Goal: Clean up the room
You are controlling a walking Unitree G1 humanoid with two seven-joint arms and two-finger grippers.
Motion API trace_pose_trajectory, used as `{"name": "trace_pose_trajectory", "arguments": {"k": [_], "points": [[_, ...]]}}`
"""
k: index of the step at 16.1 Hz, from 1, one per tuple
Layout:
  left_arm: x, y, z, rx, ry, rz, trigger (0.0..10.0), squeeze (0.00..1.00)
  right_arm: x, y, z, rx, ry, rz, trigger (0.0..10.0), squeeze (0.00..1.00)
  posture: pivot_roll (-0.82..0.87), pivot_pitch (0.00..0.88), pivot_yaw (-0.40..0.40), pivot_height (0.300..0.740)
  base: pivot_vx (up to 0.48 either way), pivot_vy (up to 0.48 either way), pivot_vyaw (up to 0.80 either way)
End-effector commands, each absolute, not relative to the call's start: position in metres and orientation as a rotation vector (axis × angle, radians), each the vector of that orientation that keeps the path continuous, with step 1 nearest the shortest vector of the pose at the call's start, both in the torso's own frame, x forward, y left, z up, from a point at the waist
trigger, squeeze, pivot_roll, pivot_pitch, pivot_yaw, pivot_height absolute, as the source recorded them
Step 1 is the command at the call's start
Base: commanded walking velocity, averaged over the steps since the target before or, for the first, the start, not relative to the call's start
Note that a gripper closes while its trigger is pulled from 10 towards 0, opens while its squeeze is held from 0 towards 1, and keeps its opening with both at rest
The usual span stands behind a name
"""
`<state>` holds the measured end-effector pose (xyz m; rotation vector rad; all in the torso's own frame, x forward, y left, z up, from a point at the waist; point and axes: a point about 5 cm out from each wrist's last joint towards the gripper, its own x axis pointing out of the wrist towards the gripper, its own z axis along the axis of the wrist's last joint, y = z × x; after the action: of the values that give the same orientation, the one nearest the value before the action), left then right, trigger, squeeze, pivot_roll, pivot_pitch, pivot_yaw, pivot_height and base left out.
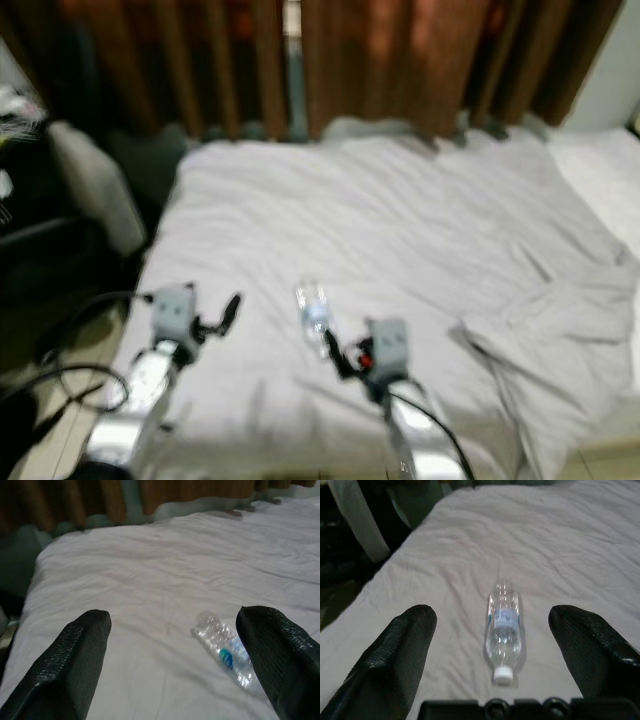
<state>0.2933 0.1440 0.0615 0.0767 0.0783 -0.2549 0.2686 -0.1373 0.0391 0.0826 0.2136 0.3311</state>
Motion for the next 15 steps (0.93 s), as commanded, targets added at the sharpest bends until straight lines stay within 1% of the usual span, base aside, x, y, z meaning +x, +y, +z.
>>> {"name": "trace_pose_trajectory", "arguments": {"k": [1,7,8,12,15], "points": [[0.2963,0.1298,0.0698,0.102,0.044,-0.293,10.0,0.0,0.2653,-0.149,0.0342,0.072,0.235,0.3,10.0,0.0,-0.07,0.057,0.015,0.74,0.0,-0.435,0.69],[0.3002,0.1275,0.0707,0.111,0.052,-0.3,10.0,0.0,0.2668,-0.1532,0.0346,0.065,0.236,0.29,10.0,0.0,-0.08,0.058,0.015,0.74,0.0,-0.435,0.68],[0.3018,0.1278,0.0711,0.107,0.054,-0.298,10.0,0.0,0.2675,-0.1541,0.0339,0.06,0.241,0.281,10.0,0.0,-0.08,0.058,0.012,0.74,0.0,-0.424,0.0],[0.304,0.1319,0.0738,0.127,0.036,-0.296,10.0,0.0,0.27,-0.1545,0.0341,0.054,0.243,0.277,10.0,0.0,-0.08,0.062,0.005,0.74,0.0,0.0,0.0],[0.3029,0.1332,0.0751,0.109,0.029,-0.297,10.0,0.0,0.2705,-0.1541,0.0345,0.054,0.243,0.285,10.0,0.0,-0.07,0.067,0.001,0.74,0.466,0.0,0.0]]}}
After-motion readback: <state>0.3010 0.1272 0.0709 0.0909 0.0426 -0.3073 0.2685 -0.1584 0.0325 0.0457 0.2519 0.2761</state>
